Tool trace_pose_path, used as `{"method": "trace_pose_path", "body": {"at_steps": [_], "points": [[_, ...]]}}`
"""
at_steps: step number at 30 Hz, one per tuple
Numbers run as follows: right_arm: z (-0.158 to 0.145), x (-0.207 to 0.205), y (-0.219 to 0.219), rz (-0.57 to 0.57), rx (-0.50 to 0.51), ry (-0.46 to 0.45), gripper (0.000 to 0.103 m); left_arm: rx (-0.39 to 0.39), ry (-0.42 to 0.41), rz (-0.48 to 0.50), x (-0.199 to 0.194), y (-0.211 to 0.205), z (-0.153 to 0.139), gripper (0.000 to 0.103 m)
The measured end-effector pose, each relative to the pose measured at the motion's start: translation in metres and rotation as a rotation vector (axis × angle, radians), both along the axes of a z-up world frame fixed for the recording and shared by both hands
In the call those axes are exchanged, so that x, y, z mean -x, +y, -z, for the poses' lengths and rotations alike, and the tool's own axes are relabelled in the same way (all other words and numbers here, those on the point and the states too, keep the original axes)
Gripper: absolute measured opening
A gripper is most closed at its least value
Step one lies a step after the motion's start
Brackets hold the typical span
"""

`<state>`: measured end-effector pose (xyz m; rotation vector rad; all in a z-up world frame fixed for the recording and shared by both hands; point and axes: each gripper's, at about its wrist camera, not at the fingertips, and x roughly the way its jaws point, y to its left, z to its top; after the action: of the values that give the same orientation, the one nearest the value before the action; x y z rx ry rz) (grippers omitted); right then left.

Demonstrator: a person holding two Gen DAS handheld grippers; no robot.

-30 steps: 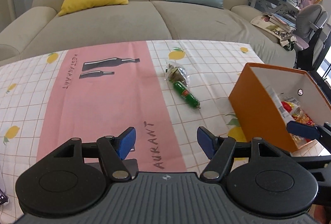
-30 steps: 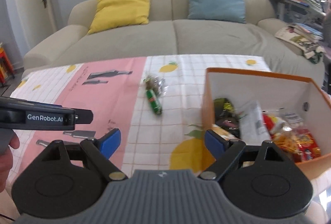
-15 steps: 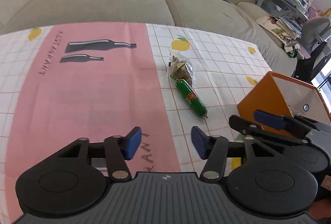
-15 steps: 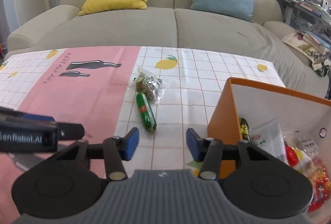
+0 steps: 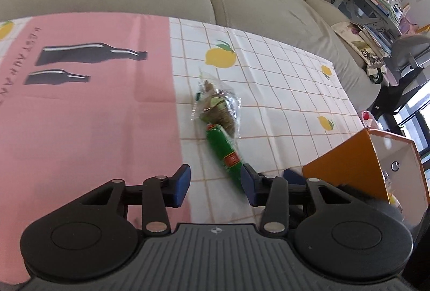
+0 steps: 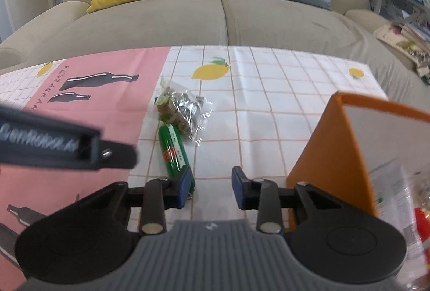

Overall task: Organize snacks
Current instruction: 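Move both tools back toward the green sausage and small clear bag, then grasp green sausage stick with left tool while right tool grasps small clear snack bag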

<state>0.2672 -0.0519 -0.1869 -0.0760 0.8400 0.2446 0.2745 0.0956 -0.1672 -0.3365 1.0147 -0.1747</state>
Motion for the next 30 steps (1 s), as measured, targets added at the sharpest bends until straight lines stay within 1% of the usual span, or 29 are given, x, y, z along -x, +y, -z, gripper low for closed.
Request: {"method": "trace_pose_path", "body": {"at_steps": [4,7,9,11,12,16,18,19,20,21,22,23,26,30], "points": [[0.003,-0.002,0.004,-0.021,-0.041,-0.018,0.032,-0.005,0.017,0.003,-0.014,-0.009,0.009,0.050],[0.004,-0.004,0.005,-0.021,-0.063,-0.024,0.027,-0.034,0.029,-0.012,-0.024,-0.011,0.015,0.050],[0.005,-0.006,0.003,-0.018,-0.090,-0.020,0.024,-0.033,0.052,-0.021,-0.030,-0.012,0.019,0.050],[0.006,-0.008,0.001,-0.027,-0.113,-0.012,0.017,-0.025,0.066,-0.028,-0.036,-0.012,0.022,0.050],[0.006,-0.008,0.001,-0.032,-0.124,-0.009,0.015,-0.024,0.071,-0.032,-0.038,-0.013,0.023,0.050],[0.006,-0.008,0.002,-0.042,-0.153,0.003,0.013,-0.031,0.104,-0.055,-0.045,-0.021,0.027,0.050],[0.007,-0.008,0.000,-0.029,-0.162,0.009,0.013,-0.066,0.110,-0.060,-0.046,-0.025,0.026,0.049],[0.006,-0.008,-0.002,-0.022,-0.160,0.008,0.013,-0.070,0.112,-0.060,-0.047,-0.026,0.026,0.047],[0.006,-0.009,-0.003,-0.020,-0.165,0.013,0.013,-0.075,0.113,-0.058,-0.047,-0.027,0.026,0.043],[0.006,-0.009,-0.004,-0.020,-0.168,0.019,0.013,-0.088,0.113,-0.052,-0.047,-0.027,0.026,0.040],[0.006,-0.008,-0.005,-0.018,-0.167,0.023,0.013,-0.099,0.111,-0.046,-0.047,-0.028,0.025,0.035],[0.005,-0.008,-0.005,-0.016,-0.157,0.024,0.013,-0.114,0.110,-0.040,-0.047,-0.028,0.025,0.032],[0.005,-0.007,-0.007,-0.015,-0.147,0.023,0.013,-0.153,0.122,-0.034,-0.044,-0.026,0.023,0.028],[0.006,-0.006,-0.007,-0.011,-0.141,0.028,0.013,-0.206,0.124,-0.011,-0.038,-0.017,0.021,0.027]]}}
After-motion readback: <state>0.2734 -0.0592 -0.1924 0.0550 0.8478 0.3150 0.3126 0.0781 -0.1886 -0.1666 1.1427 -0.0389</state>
